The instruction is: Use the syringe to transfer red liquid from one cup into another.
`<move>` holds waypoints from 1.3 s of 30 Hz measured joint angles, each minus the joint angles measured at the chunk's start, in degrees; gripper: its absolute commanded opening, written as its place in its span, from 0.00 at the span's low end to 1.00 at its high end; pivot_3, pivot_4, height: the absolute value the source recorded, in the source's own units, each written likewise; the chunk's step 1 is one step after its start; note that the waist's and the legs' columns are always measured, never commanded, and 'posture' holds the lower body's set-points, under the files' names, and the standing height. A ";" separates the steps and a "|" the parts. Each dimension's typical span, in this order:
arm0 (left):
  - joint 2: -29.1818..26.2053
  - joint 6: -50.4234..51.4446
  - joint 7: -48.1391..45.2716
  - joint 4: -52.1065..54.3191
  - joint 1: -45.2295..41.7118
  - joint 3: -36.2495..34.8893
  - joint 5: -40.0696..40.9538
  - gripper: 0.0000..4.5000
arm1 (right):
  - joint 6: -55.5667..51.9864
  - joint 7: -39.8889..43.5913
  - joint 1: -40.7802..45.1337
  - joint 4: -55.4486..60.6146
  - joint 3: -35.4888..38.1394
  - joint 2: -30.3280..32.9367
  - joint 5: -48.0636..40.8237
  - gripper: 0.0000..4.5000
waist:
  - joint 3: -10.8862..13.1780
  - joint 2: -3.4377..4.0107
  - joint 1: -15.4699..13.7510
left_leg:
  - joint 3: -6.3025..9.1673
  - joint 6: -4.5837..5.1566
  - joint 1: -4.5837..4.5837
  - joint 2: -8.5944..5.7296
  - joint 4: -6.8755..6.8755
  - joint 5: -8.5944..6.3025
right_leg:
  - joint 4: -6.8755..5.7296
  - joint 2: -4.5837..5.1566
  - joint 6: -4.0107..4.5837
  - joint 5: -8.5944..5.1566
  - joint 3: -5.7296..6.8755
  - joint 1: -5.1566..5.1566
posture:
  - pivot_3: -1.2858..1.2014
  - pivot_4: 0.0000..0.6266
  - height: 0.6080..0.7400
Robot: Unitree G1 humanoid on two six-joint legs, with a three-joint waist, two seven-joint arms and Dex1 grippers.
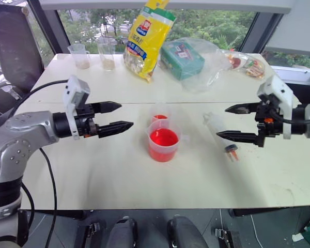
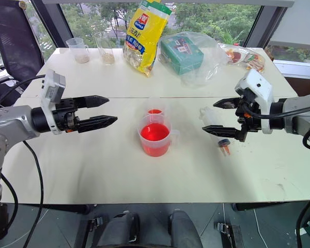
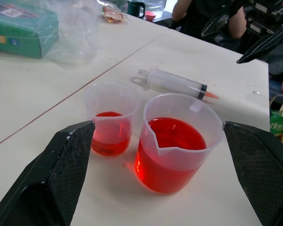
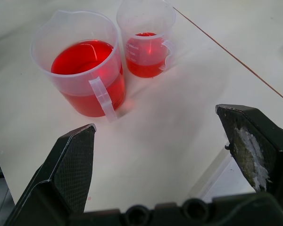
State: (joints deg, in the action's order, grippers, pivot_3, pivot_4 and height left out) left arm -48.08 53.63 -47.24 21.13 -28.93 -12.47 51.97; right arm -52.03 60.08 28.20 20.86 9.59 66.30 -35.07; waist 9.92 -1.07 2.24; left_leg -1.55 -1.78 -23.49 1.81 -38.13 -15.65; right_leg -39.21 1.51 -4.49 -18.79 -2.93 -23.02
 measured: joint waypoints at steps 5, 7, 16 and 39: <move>0.23 -0.11 0.18 -0.05 -0.23 0.01 0.01 1.00 | -0.02 -0.04 0.01 -0.23 -0.05 0.02 -0.01 0.99 | 0.00 0.00 -0.01 | 0.00 0.00 0.00 0.00 0.00 0.00 | 0.00 0.00 0.00 0.00 0.00 0.00 | 0.52 0.24 1.00; 0.43 -0.09 0.12 -0.08 -0.50 0.02 0.35 1.00 | -0.02 -0.04 0.01 -0.23 -0.05 0.03 0.00 0.99 | 0.00 0.00 -0.01 | 0.00 0.00 0.00 0.00 -0.01 0.00 | 0.00 0.00 0.00 0.00 0.00 0.00 | 0.52 0.24 1.00; 0.43 -0.12 -0.27 -0.14 -0.79 0.42 0.55 1.00 | -0.14 -0.87 0.18 -0.25 -1.18 0.05 0.42 0.99 | 0.00 0.00 0.00 | 0.00 0.00 0.00 0.00 -0.01 0.00 | 0.00 0.00 0.00 0.00 0.00 0.00 | 0.52 0.24 1.00; 4.94 -4.38 -1.66 -2.98 -4.71 6.77 -4.52 1.00 | -11.82 -11.01 20.86 -28.84 -23.28 -9.53 16.91 0.99 | 0.00 -0.01 0.29 | -0.04 0.00 0.02 0.00 -0.05 0.00 | -0.05 -0.04 0.00 0.00 -0.04 -0.03 | 0.52 0.24 1.00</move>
State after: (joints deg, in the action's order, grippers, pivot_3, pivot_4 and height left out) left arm -43.14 49.25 -48.90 18.15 -33.64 -5.70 47.45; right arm -63.85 49.07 49.06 -7.98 -13.69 56.77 -18.16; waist 9.92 -1.08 2.53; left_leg -1.59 -1.78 -23.48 1.81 -38.19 -15.65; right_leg -39.26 1.47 -4.49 -18.79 -2.97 -23.04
